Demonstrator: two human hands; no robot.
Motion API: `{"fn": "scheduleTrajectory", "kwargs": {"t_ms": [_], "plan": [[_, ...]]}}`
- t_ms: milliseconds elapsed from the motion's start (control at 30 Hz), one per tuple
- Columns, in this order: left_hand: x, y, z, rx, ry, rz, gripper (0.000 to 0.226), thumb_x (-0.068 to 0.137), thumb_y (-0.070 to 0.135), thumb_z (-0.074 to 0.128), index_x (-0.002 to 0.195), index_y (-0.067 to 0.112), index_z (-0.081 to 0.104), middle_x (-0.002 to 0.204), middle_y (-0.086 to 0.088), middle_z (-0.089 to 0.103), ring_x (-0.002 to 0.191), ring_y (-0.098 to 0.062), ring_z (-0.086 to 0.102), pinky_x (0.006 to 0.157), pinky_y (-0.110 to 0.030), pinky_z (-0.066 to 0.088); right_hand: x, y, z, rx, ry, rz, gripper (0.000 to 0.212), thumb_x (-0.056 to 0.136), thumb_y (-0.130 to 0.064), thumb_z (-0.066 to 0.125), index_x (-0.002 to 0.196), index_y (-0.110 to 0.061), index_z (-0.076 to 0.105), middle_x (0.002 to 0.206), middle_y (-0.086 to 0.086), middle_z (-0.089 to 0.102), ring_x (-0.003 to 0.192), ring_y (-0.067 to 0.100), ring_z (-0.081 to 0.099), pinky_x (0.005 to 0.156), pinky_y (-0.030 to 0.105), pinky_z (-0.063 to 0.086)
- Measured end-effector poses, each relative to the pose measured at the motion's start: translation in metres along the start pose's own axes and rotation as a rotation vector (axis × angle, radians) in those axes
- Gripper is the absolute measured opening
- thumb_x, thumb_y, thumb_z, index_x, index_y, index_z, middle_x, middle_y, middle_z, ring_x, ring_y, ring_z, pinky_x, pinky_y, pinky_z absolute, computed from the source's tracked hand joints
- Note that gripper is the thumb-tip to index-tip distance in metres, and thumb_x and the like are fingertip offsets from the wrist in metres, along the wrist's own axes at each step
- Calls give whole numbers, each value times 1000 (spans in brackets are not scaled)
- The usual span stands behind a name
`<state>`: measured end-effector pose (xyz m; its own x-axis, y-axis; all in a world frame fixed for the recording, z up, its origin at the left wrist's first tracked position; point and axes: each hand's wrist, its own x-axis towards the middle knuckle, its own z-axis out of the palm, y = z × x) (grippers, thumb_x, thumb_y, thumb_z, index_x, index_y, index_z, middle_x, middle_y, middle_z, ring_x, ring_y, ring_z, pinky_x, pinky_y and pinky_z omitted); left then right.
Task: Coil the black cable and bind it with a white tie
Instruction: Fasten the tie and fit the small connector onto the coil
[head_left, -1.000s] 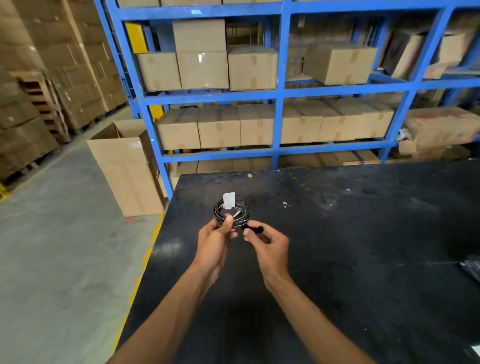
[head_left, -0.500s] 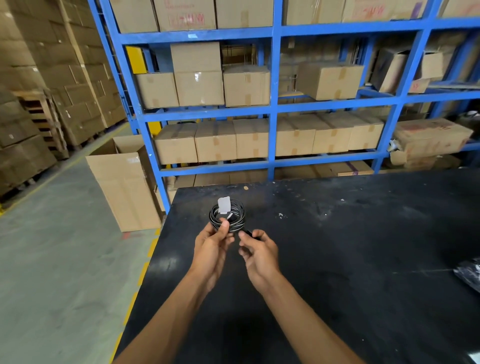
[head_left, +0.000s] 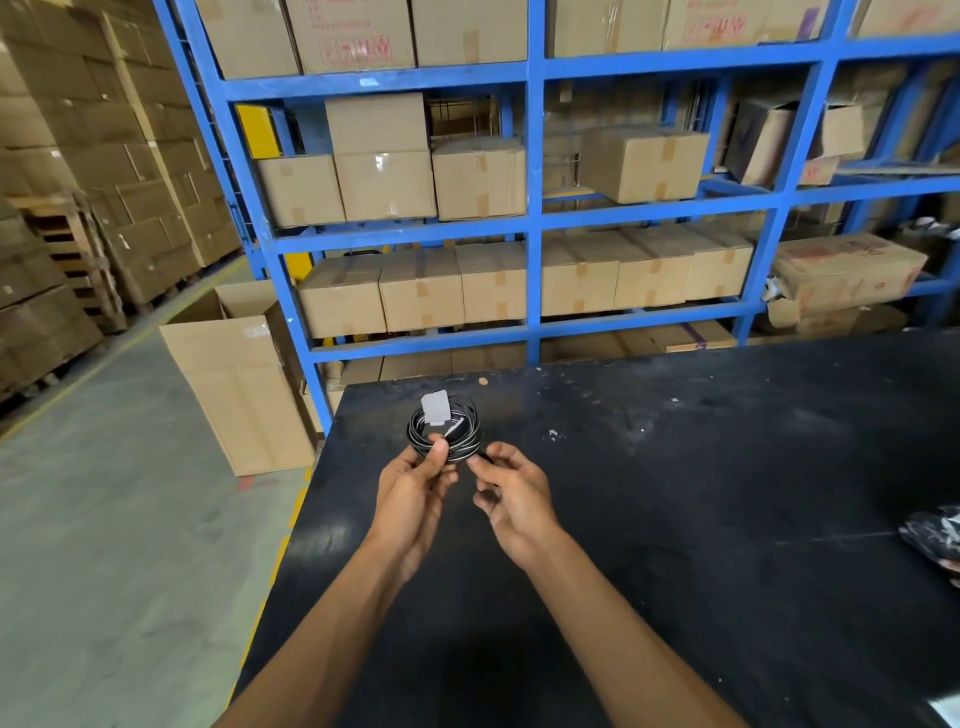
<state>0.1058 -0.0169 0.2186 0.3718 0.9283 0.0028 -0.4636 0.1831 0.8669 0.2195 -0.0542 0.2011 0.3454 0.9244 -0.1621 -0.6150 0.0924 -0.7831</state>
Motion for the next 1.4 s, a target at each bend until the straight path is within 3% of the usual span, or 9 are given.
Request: {"fn": "scheduleTrajectory", "kwargs": {"t_ms": [167, 267, 367, 567, 667, 767, 1100, 1300, 1400], "plan": [[3, 1, -2, 10, 0, 9, 23, 94, 8, 55, 114, -1, 65, 101, -10, 71, 72, -5, 61, 63, -16, 52, -1, -9, -10, -236, -129, -119, 16, 85, 4, 70, 100, -1, 67, 85, 10, 73, 61, 12, 52, 54, 24, 42], [5, 2, -5, -8, 15, 0, 23, 95, 7, 54, 114, -3, 63, 102, -13, 67, 72, -8, 57, 63, -16, 52, -1, -11, -21, -519, -195, -272, 28, 79, -3, 79, 103, -11, 66, 99, 3, 77, 77, 8, 69, 61, 23, 52], [9, 4, -5, 18, 29, -5, 23, 95, 7, 55, 114, -2, 62, 98, -11, 65, 70, -8, 53, 62, -16, 51, 1, -13, -31, -774, -244, -432, 34, 77, -9, 81, 102, -25, 66, 104, -6, 75, 98, 7, 70, 79, 25, 57], [14, 0, -3, 122, 45, -44, 19, 95, 8, 56, 109, -2, 63, 91, -11, 62, 68, -9, 50, 60, -17, 48, 10, -30, -36, -1171, -307, -793, 17, 82, -16, 79, 96, -24, 77, 76, 2, 70, 66, 13, 62, 64, 36, 55], [15, -4, -1, 141, 58, -77, 23, 94, 8, 57, 112, -6, 61, 90, -12, 60, 68, -10, 50, 60, -17, 48, 12, -43, -33, -1385, -343, -1082, 16, 81, -21, 79, 97, -21, 80, 76, -4, 69, 67, 10, 52, 57, 27, 47], [16, -5, 0, 149, 56, -85, 21, 93, 6, 58, 110, -4, 65, 90, -10, 68, 69, -10, 54, 59, -16, 48, 14, -54, -30, -1495, -433, -1208, 16, 81, -21, 78, 97, -18, 79, 83, -2, 64, 75, 14, 54, 58, 23, 47], [15, -13, 4, 273, 32, -29, 15, 94, 6, 58, 102, 9, 70, 85, 2, 72, 66, -2, 60, 61, -15, 49, 24, -70, -23, -1451, -489, -960, 16, 83, -18, 76, 99, -13, 78, 108, 0, 73, 95, 10, 58, 80, 24, 51], [13, -15, 4, 348, 20, 38, 17, 93, 8, 60, 106, 11, 71, 96, -2, 74, 82, -6, 61, 67, -21, 49, 24, -73, -22, -1410, -407, -802, 13, 81, -19, 79, 93, -21, 77, 77, -13, 66, 71, 7, 58, 65, 15, 43], [13, -16, 5, 368, 11, 47, 17, 93, 9, 60, 104, 13, 72, 93, 1, 75, 82, -5, 62, 67, -20, 50, 22, -72, -20, -1344, -384, -774, 10, 81, -12, 78, 88, -18, 78, 71, -26, 59, 72, -3, 63, 64, 8, 45]]}}
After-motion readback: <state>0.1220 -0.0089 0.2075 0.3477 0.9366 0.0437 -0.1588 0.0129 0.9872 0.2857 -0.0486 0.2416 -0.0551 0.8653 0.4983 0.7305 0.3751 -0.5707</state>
